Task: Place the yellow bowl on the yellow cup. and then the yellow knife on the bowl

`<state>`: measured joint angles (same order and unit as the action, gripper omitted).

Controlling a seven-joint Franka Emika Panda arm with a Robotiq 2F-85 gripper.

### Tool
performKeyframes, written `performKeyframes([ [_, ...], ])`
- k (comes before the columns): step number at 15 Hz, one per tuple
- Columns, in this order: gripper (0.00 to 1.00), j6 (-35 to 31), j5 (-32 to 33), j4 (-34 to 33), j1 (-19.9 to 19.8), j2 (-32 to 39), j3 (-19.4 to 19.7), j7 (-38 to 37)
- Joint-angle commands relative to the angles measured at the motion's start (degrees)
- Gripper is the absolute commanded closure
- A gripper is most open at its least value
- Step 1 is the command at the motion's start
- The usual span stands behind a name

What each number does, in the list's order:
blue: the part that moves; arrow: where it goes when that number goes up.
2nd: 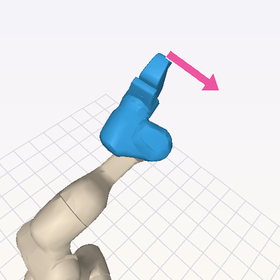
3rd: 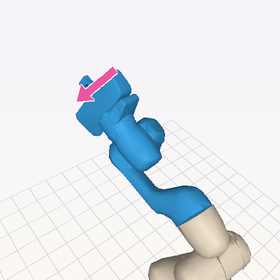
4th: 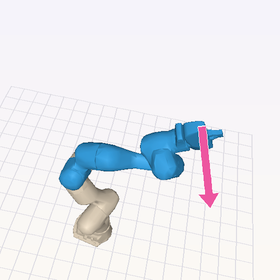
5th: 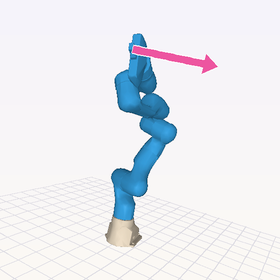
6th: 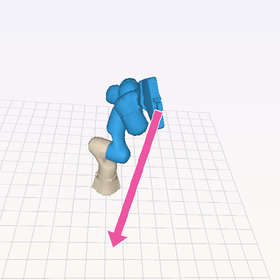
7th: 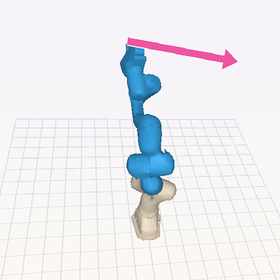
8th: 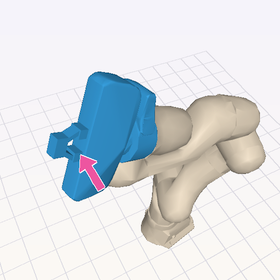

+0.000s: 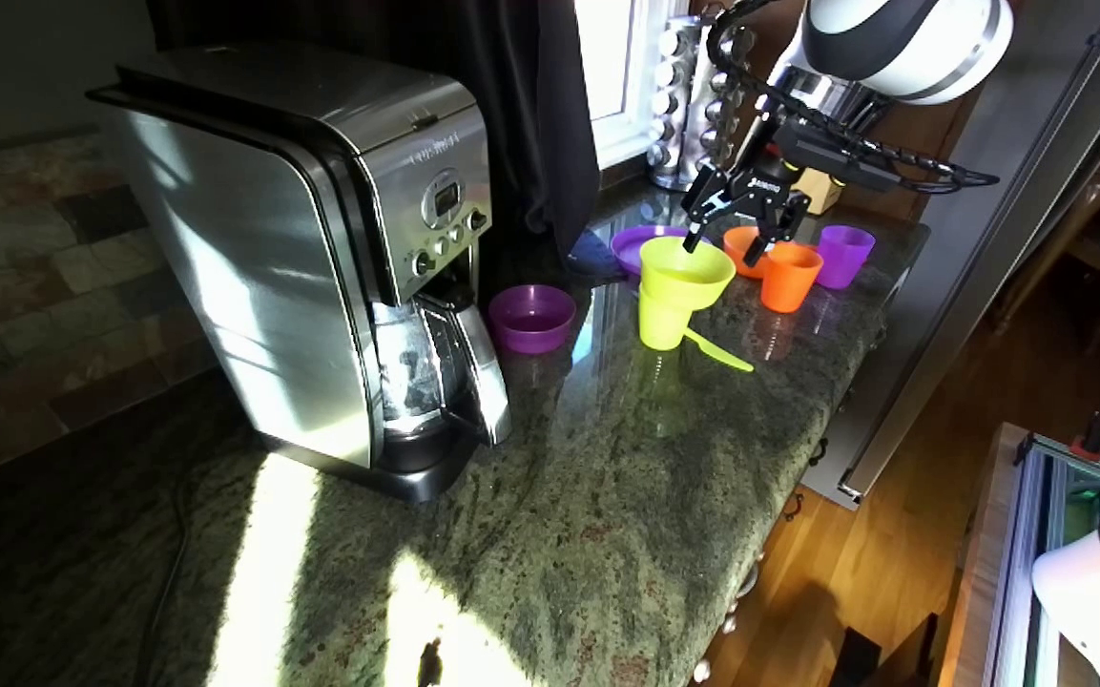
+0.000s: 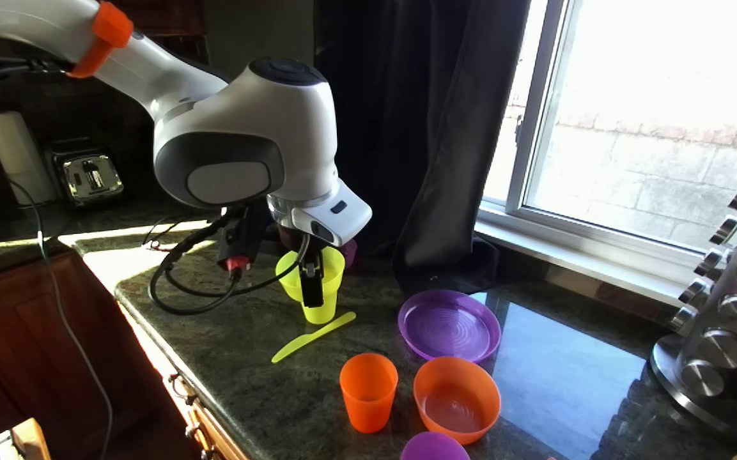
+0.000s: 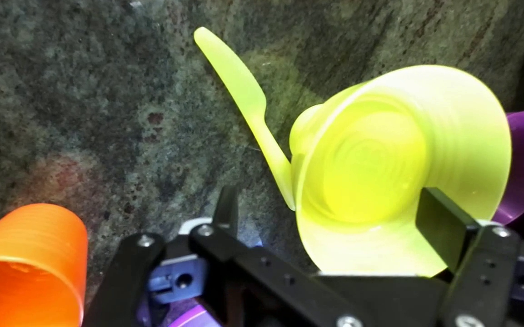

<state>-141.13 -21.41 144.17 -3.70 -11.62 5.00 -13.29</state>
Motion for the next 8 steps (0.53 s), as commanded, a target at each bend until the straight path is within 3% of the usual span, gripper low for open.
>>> performKeyframes([
  [1, 0.00, 4.00, 2.75, 3.98, -0.99, -7.21, 0.19, 1.64],
  [8, 0.00, 16.68, 16.05, 8.19, -4.56, -17.98, -0.30, 4.82],
])
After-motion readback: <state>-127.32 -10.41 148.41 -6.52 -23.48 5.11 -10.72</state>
